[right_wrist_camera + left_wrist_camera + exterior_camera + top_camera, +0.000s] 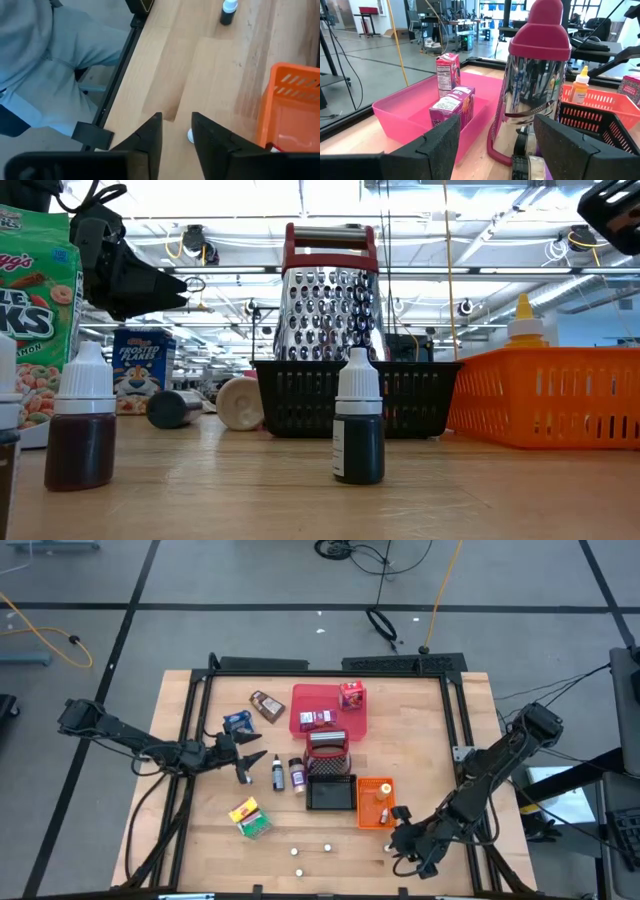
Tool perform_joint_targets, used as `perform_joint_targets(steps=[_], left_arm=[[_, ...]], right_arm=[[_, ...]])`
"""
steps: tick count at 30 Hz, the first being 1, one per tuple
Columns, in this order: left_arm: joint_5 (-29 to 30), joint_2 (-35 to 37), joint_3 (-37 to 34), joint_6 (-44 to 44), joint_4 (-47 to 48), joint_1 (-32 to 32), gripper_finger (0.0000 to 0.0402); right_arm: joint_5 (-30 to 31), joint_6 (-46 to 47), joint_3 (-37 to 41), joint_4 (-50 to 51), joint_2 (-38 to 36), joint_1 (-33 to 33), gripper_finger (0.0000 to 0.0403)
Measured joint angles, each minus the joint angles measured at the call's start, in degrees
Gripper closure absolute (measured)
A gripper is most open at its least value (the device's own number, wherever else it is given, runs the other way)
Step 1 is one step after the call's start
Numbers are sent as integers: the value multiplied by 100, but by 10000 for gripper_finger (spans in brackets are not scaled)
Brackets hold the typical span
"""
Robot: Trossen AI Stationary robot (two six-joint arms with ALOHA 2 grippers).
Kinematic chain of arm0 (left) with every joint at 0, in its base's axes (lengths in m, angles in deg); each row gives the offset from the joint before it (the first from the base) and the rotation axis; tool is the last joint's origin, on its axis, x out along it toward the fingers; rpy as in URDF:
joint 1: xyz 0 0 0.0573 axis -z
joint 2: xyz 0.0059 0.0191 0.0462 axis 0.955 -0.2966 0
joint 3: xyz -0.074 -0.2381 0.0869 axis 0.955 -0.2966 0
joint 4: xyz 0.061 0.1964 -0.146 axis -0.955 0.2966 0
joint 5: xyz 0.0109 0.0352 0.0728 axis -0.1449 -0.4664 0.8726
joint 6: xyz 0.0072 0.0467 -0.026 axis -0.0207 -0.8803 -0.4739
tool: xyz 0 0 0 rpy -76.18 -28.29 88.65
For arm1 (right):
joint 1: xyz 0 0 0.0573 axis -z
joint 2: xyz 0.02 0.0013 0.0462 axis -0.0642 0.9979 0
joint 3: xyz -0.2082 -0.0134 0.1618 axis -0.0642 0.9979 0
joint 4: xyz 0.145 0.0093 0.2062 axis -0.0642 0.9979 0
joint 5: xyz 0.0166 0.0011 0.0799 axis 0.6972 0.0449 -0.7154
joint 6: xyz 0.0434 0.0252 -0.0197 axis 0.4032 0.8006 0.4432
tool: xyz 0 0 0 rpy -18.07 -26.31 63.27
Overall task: Pick & Place Kitchen Items
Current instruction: Put the right small black food coloring bottle into the orange bin
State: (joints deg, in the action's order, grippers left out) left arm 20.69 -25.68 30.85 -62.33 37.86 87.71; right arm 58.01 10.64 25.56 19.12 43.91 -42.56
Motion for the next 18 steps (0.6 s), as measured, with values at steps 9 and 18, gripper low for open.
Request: perform_joint_targets(steps=[9, 18], left_arm=[[-2, -1, 0, 3, 0, 0, 146], [0, 0, -1, 9, 0, 0, 146]], right_arm=[[-3, -20, 83, -26, -2, 5, 261], [4, 147, 344, -122, -2, 18, 265]])
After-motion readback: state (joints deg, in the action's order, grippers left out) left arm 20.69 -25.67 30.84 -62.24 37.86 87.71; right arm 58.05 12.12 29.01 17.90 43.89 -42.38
